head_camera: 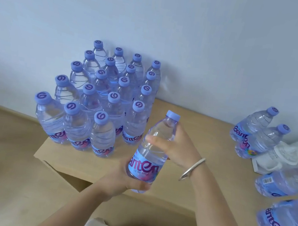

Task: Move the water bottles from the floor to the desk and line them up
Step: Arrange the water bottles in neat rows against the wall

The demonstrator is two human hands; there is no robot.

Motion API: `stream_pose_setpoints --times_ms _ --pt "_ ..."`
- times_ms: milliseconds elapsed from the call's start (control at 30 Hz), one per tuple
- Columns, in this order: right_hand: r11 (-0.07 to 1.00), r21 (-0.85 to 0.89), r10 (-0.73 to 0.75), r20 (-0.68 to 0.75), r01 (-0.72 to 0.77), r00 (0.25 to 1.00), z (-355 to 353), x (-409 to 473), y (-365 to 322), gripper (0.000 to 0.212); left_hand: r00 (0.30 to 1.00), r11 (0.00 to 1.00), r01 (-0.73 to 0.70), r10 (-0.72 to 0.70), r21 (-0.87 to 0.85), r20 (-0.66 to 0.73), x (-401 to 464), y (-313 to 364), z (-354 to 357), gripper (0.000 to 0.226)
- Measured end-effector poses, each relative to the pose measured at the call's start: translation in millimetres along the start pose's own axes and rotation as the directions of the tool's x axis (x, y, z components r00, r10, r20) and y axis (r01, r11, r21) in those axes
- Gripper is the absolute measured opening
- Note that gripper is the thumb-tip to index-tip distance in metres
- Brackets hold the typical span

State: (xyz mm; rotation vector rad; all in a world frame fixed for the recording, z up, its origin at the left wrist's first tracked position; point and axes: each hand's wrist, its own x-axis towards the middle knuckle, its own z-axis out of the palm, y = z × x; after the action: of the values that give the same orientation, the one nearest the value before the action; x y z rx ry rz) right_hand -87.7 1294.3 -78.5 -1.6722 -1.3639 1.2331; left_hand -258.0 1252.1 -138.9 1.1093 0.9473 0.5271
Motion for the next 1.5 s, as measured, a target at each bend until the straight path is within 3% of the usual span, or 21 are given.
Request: stream_pose_setpoints --times_ms 100,200,367,533,633,733,867,1033,1333,1500 --pt "1.000 -0.024 -0.009 0.044 0.010 0.999 13.0 6.6 0.7 0.072 0.998 0.999 0.002 -0.004 -0.035 -0.067 -4.1 -11.2 -8.2 0.056" --pt "0.998 -0.065 0.015 0.075 -0.010 0.997 24.2 11.7 -0.2 0.062 0.993 0.999 0.001 -0.006 -0.044 -0.114 -5.3 -18.6 -18.6 0.052" --pt "0.997 -0.077 -0.011 0.007 0.011 1.000 40.6 19.7 -2.3 0.072 0.968 0.999 -0.011 -0.002 -0.049 -0.253 0.6 -26.6 -27.7 0.073" --pt "0.988 -0.121 -0.098 0.032 0.101 0.995 63.3 16.7 2.4 0.072 0.919 0.982 0.033 0.043 0.185 -0.391 -1.9 -49.4 -36.4 0.095" --pt "0.976 -0.141 -0.164 0.050 0.169 0.985 69.0 17.8 6.7 0.060 0.889 0.972 0.116 -0.009 0.207 -0.458 -8.5 -61.0 -42.9 0.087" --pt "0.967 -0.153 -0.198 0.048 0.203 0.979 70.3 22.1 13.0 0.062 0.898 0.980 0.119 -0.039 0.157 -0.437 -6.8 -64.9 -41.5 0.074" --pt "0.972 -0.120 -0.206 -0.026 0.201 0.978 73.8 27.0 23.9 0.065 0.918 0.982 0.145 -0.178 -0.117 -0.355 1.5 -58.8 -34.2 0.070" --pt "0.965 -0.130 -0.234 -0.045 0.227 0.971 75.9 28.2 28.2 0.066 0.929 0.932 0.112 -0.221 -0.343 -0.296 10.7 -51.2 -35.0 0.056" --pt "0.963 -0.101 -0.254 -0.032 0.250 0.967 80.1 25.7 34.2 0.062 0.925 0.926 0.092 -0.216 -0.367 -0.313 12.0 -46.8 -32.1 0.047" --pt "0.965 -0.112 -0.242 -0.044 0.236 0.969 82.2 19.6 41.1 0.070 0.927 0.927 0.135 -0.242 -0.349 -0.286 4.4 -48.8 -23.5 0.066"
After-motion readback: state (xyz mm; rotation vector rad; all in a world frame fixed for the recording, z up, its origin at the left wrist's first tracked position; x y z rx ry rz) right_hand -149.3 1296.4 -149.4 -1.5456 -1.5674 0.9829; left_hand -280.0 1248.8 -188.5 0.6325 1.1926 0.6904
